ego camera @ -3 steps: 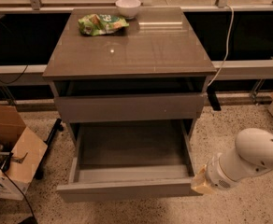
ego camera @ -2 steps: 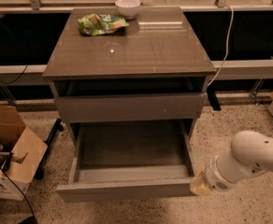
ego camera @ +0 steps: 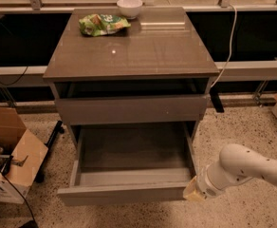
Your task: Close middle drawer
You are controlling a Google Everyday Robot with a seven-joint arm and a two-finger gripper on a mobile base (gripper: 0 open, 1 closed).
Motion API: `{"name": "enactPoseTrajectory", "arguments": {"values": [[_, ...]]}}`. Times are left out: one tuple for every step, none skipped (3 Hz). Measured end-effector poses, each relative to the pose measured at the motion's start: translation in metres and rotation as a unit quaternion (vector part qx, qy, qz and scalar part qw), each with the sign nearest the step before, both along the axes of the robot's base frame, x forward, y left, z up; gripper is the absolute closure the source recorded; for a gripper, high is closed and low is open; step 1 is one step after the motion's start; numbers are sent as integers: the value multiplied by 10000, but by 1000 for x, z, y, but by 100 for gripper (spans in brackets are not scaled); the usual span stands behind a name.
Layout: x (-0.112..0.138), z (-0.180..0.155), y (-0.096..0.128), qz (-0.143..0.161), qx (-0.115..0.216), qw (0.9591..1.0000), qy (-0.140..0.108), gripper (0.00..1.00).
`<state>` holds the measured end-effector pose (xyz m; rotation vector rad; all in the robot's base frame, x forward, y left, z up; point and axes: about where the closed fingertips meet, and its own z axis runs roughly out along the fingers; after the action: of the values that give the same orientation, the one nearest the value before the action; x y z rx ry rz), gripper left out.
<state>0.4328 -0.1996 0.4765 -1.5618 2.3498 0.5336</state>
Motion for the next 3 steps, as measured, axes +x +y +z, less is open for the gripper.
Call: {"name": "enactPoseTrajectory", "arguments": {"values": [[11,-47,1,-152,253,9995,81,100],[21,-71,1,-185,406,9990,93,100],[22,-71,1,-186,407,9990,93,100]]}}
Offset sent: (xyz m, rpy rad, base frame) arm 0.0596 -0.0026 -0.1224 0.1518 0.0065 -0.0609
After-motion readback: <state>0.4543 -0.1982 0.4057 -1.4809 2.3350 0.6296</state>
